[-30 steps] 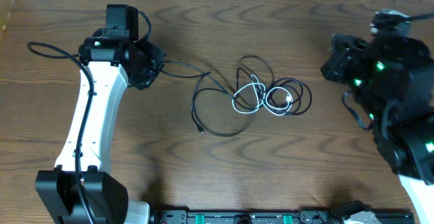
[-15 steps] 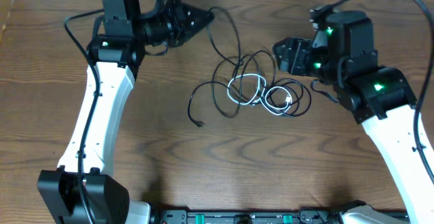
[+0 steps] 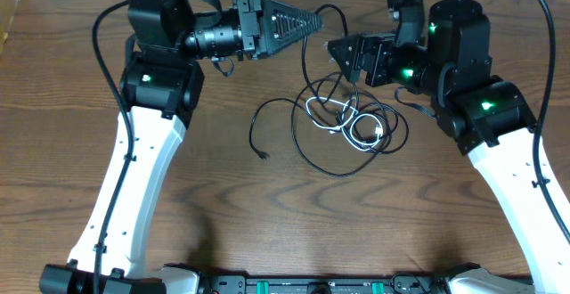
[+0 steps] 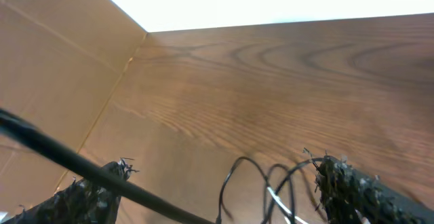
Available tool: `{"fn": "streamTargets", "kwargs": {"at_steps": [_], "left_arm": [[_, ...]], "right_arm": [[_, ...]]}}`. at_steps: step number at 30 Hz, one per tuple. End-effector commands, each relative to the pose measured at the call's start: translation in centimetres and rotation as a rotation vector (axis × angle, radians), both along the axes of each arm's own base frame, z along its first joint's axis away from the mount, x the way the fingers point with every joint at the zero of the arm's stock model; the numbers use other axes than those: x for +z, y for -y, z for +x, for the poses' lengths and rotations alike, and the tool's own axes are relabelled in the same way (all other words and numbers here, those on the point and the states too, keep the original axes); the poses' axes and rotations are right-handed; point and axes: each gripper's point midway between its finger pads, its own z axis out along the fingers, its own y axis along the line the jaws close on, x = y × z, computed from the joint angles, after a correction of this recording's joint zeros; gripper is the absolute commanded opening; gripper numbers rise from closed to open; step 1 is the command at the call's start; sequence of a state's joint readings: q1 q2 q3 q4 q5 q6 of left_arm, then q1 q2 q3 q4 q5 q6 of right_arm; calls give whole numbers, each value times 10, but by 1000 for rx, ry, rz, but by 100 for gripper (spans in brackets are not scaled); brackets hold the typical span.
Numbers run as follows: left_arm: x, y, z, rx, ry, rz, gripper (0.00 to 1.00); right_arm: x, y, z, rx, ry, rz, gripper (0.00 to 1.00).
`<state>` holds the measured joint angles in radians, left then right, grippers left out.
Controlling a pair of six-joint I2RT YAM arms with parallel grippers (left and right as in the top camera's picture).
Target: Untangle cables
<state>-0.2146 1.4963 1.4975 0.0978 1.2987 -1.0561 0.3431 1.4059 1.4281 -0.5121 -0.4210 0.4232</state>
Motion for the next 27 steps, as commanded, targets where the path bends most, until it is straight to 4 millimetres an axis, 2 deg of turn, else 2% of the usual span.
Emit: {"fn": "streamTargets", "kwargs": {"at_steps": [1,3,5,6,8,11,14,20,24,25,27], "left_arm": [[5,10,-12,-49,-21,-7,8],[5,13,-14,-59,-23,-7,7],[5,13,-14,-59,-22,-7,7],[5,12,-13,-55,-21,-7,7],[5,9,-10,-45,-21,-7,7],[2,4,-7,-30,8,3,8],[-10,2,-6,-25,24,33,8],[-35,1,-10,-37,63,98,10],[-49,-1,-7,-8,61,142,50],[-55,-2,-4,14,48,163,64],[-68,-6,3,70,24,215,72]], "right_arm": [[-7,-16,-1,64,-11,-2,82],[-12,-17,0,67,-21,-6,53],[-13,-17,0,66,-23,-6,14],[-12,-17,0,66,-23,-6,1],[-7,-17,0,66,-5,0,1],[18,-14,1,56,80,28,1],[62,2,1,10,211,63,1],[166,66,-11,-221,481,100,1],[218,91,-27,-291,600,125,1],[229,95,-31,-300,623,131,1],[250,103,-38,-320,671,141,1]]}}
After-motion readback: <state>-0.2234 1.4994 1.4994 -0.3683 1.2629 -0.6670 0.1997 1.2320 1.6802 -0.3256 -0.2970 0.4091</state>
